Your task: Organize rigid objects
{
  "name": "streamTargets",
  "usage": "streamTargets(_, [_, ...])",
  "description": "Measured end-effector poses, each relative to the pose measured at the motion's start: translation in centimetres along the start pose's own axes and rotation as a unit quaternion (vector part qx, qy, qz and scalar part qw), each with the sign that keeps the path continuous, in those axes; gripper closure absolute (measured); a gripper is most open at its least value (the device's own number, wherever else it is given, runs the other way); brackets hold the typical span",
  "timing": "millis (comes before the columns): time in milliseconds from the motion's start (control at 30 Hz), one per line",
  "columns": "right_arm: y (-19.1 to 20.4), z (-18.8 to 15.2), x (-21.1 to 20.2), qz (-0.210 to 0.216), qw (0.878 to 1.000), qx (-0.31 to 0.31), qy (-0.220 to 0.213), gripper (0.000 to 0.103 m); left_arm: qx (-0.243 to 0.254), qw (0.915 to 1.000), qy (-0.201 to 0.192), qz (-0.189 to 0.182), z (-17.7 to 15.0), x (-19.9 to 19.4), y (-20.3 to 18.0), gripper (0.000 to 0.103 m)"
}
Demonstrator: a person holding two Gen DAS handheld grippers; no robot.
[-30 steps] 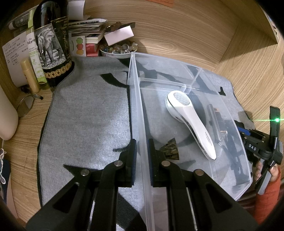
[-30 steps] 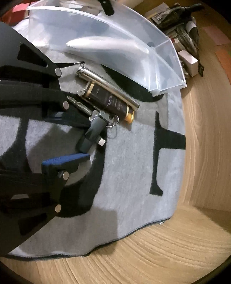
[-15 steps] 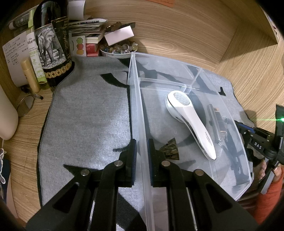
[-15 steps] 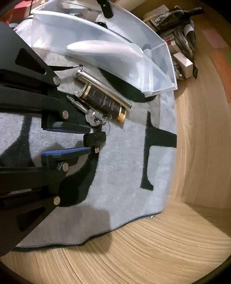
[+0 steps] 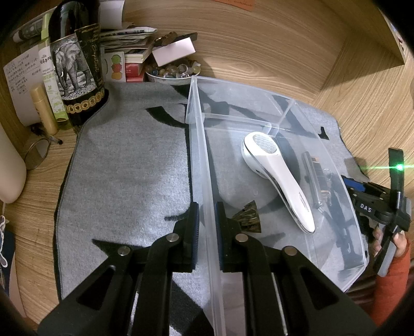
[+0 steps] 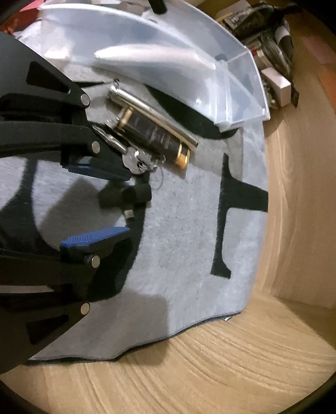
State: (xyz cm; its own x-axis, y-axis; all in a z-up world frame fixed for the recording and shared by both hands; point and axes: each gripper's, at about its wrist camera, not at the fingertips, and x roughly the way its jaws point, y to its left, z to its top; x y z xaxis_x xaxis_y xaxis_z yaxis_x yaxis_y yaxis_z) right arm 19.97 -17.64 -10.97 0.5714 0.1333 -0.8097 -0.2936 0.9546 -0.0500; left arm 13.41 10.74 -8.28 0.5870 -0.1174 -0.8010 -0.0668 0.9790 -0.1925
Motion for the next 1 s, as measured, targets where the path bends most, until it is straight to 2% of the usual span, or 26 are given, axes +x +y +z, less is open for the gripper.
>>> streamTargets(100, [0.0, 0.3, 0.2, 0.004, 1.0, 0.002, -0.004, 0.079, 0.0, 1.0, 0.0, 0.0, 0.0, 0.0, 0.0, 0.091])
streamTargets(433, [1.7, 2.0, -4.4, 0.01, 0.997, -0.017, -0.075, 0.079, 0.0, 1.0, 0.0, 0.0, 0.0, 0.0, 0.0, 0.091])
streamTargets(700, [5.4, 3.9, -7.9, 0.042, 0.988, -0.058, -0.134, 0.079, 0.0, 1.0, 0.0, -0.001, 0.0, 0.0, 0.0, 0.091])
streamTargets(1000, [11.0, 4.2, -8.5, 0.085, 0.979, -0.118, -0.146, 0.079, -0.001, 1.0, 0.0, 0.0, 0.0, 0.0, 0.0, 0.091])
